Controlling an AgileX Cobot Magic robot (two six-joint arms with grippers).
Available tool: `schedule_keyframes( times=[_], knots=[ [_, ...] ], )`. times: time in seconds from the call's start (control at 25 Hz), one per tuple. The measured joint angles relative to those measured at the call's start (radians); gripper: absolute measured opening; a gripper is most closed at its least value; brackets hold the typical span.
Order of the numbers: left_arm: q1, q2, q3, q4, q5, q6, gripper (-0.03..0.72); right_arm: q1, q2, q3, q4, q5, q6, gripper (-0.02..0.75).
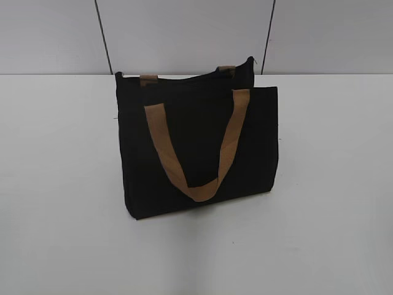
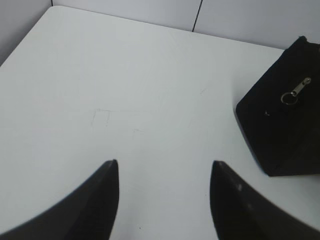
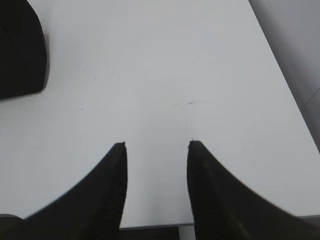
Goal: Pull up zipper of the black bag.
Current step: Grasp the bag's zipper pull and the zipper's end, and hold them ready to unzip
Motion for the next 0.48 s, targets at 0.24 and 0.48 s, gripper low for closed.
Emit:
schedule_keyframes(
  times=[0.24,0.48],
  knots=[
    [0.0,0.0,0.0,0.0,0.0,0.0,0.438,0.0,0.0,0.0,0.0,0.0,0.0,0.318],
    [0.0,0.0,0.0,0.0,0.0,0.0,0.438,0.0,0.0,0.0,0.0,0.0,0.0,0.318]
  ],
)
